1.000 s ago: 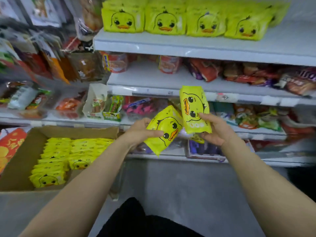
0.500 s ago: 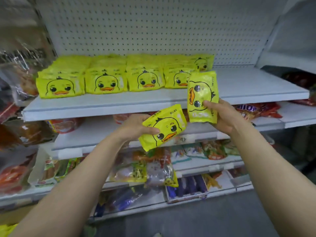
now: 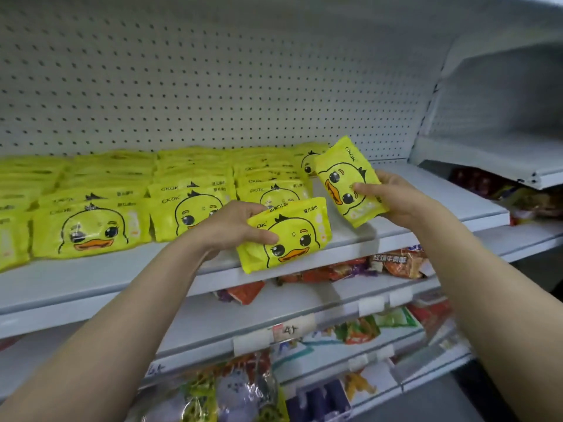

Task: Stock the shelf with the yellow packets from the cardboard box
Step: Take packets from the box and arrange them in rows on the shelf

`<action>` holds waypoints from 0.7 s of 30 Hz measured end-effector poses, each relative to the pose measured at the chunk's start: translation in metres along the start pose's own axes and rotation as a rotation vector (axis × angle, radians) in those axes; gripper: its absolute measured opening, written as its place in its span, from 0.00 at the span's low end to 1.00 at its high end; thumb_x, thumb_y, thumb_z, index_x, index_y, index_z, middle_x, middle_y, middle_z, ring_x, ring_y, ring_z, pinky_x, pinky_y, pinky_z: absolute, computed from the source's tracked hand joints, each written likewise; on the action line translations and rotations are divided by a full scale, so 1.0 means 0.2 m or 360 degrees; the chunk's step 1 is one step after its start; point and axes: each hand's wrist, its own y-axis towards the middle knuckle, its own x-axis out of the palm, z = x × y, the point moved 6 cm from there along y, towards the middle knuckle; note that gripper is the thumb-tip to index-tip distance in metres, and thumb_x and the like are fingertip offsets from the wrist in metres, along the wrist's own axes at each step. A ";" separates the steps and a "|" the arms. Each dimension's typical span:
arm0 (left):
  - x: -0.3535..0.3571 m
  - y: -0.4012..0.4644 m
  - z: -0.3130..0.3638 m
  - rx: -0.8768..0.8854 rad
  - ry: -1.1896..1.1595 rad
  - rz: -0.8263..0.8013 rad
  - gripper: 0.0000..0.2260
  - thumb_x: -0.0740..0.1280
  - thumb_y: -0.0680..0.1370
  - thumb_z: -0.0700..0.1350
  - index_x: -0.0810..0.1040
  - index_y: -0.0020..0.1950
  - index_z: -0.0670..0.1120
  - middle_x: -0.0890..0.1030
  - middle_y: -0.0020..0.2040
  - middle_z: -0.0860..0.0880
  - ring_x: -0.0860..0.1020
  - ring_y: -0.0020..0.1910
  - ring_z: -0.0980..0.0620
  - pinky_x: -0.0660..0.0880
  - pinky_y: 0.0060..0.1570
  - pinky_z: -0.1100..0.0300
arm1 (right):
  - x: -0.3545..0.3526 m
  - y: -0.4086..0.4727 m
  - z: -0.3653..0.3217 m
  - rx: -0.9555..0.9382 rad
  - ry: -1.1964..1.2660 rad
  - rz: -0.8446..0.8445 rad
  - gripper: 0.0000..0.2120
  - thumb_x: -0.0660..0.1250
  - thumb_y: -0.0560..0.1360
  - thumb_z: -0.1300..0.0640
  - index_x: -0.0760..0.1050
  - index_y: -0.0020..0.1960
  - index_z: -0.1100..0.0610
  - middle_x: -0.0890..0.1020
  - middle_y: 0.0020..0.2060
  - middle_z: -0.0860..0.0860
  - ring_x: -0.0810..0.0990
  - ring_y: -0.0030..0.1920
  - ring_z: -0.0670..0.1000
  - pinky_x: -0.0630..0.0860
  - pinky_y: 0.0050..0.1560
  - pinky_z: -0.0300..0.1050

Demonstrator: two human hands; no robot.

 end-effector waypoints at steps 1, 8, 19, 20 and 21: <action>0.01 0.03 0.01 -0.0006 -0.0005 -0.0002 0.41 0.80 0.63 0.49 0.69 0.73 0.43 0.68 0.73 0.50 0.63 0.74 0.52 0.60 0.70 0.59 | -0.04 0.03 0.01 0.0022 -0.0051 0.0016 0.23 0.73 0.72 0.62 0.74 0.66 0.59 0.84 0.54 0.58 0.85 0.47 0.57 0.83 0.46 0.52; 0.09 0.20 0.07 -0.0029 0.0002 -0.0042 0.37 0.78 0.68 0.43 0.66 0.74 0.42 0.65 0.76 0.48 0.60 0.75 0.53 0.59 0.68 0.62 | -0.25 0.27 0.03 0.0075 -0.0731 -0.0001 0.14 0.75 0.72 0.60 0.78 0.55 0.54 0.86 0.47 0.54 0.85 0.46 0.57 0.82 0.48 0.55; 0.21 0.45 0.20 -0.0135 -0.0020 0.0105 0.35 0.82 0.63 0.49 0.74 0.67 0.46 0.73 0.66 0.58 0.69 0.68 0.58 0.63 0.69 0.60 | -0.25 0.81 -0.04 -0.0245 -0.1535 -0.0436 0.18 0.79 0.67 0.49 0.80 0.54 0.48 0.84 0.49 0.45 0.82 0.52 0.48 0.78 0.54 0.46; 0.22 0.47 0.21 -0.0136 -0.0018 0.0134 0.35 0.81 0.64 0.47 0.74 0.68 0.45 0.73 0.67 0.58 0.69 0.68 0.59 0.63 0.69 0.60 | -0.25 0.86 -0.05 -0.0299 -0.1635 -0.0447 0.17 0.79 0.67 0.47 0.80 0.53 0.47 0.83 0.48 0.44 0.81 0.51 0.47 0.77 0.51 0.43; 0.22 0.50 0.23 -0.0126 -0.0010 0.0158 0.32 0.81 0.65 0.46 0.76 0.67 0.45 0.75 0.66 0.57 0.71 0.67 0.58 0.65 0.70 0.58 | -0.25 0.90 -0.06 -0.0356 -0.1722 -0.0445 0.16 0.79 0.66 0.46 0.79 0.51 0.46 0.81 0.48 0.44 0.79 0.50 0.47 0.75 0.47 0.42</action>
